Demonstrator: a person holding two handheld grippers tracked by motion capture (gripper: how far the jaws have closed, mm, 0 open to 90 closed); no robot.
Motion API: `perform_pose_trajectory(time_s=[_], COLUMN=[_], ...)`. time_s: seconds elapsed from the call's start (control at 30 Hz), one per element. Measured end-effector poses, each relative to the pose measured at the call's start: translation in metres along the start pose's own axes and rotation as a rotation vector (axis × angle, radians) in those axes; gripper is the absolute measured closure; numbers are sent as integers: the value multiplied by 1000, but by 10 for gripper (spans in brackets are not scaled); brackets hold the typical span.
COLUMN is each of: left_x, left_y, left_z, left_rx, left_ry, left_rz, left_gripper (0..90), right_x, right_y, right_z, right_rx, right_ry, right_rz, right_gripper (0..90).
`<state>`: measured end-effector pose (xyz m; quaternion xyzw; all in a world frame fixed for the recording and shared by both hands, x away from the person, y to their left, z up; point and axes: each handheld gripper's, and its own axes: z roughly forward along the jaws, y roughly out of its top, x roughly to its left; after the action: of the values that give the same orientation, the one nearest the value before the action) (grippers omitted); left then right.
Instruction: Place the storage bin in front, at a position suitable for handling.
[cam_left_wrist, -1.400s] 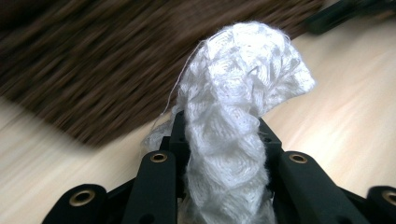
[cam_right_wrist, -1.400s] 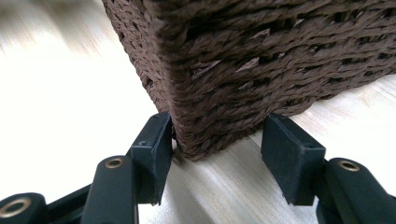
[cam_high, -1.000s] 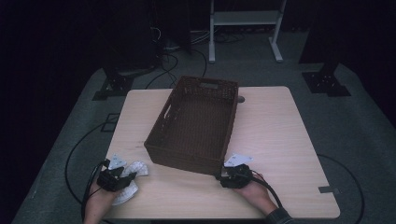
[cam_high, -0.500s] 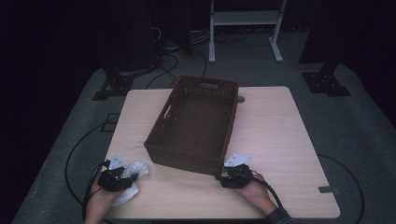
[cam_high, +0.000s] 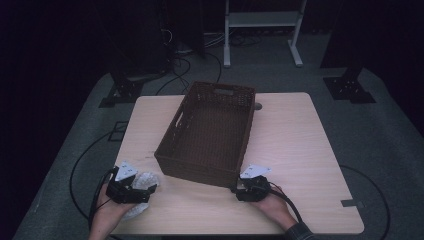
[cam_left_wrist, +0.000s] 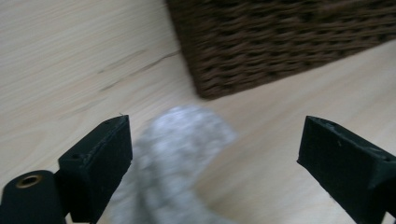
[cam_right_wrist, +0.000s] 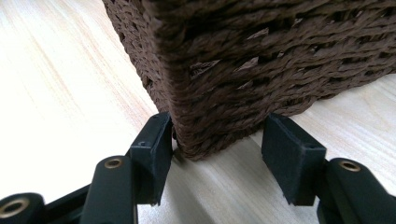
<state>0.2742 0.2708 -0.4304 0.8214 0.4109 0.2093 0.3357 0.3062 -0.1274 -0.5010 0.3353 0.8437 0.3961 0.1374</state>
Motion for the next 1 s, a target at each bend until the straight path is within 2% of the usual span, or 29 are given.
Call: perform_pose_trajectory(time_s=[0.03, 0.13, 0.2, 0.27, 0.33, 0.43, 0.53, 0.57, 0.6, 0.63, 0.7, 0.83, 0.9, 1.0], left_x=[-5, -6, -4, -2, 0, 1, 4, 7, 8, 10, 14, 24, 30, 38], left_y=[1, 3, 2, 2, 2, 4, 7, 8, 9, 11, 13, 19, 21, 26], left_z=[1, 5, 7, 8, 7, 6, 7, 8, 8, 7, 7, 8, 11, 17], left_rx=[-6, 0, -5, -12, -26, -41, -47, -45, -51, -53, -52, -56, -54, -72], left_ry=[-10, -30, -22, -35, -34, -26, -23, -26, -24, -21, -9, 9, 13, 15], left_rz=[10, -3, -14, -29, -31, -22, -21, -19, -25, -21, -19, -49, -68, -91], left_gripper=[88, 87, 92, 99, 132, 207, 317, 357, 421, 476, 597, 844, 900, 900], right_x=[0, -2, -4, -9, -14, -28, -45, -49, -56, -60, -69, -82, -86, -92], right_y=[0, -1, -2, -4, -8, -22, -40, -44, -50, -53, -64, -79, -83, -88], right_z=[0, -5, -14, -28, -38, -53, -71, -75, -80, -83, -90, -102, -105, -109], right_rx=[2, 12, -22, -57, -66, -60, -30, -19, 2, 11, 32, 46, 50, 42], right_ry=[1, 0, 14, 18, 2, -33, -98, -106, -115, -123, -155, -202, -214, -225], right_rz=[-2, -44, -23, -14, -12, 25, 57, 68, 103, 113, 121, 142, 151, 177], right_gripper=[417, 417, 408, 393, 386, 378, 369, 363, 347, 336, 325, 292, 276, 247])
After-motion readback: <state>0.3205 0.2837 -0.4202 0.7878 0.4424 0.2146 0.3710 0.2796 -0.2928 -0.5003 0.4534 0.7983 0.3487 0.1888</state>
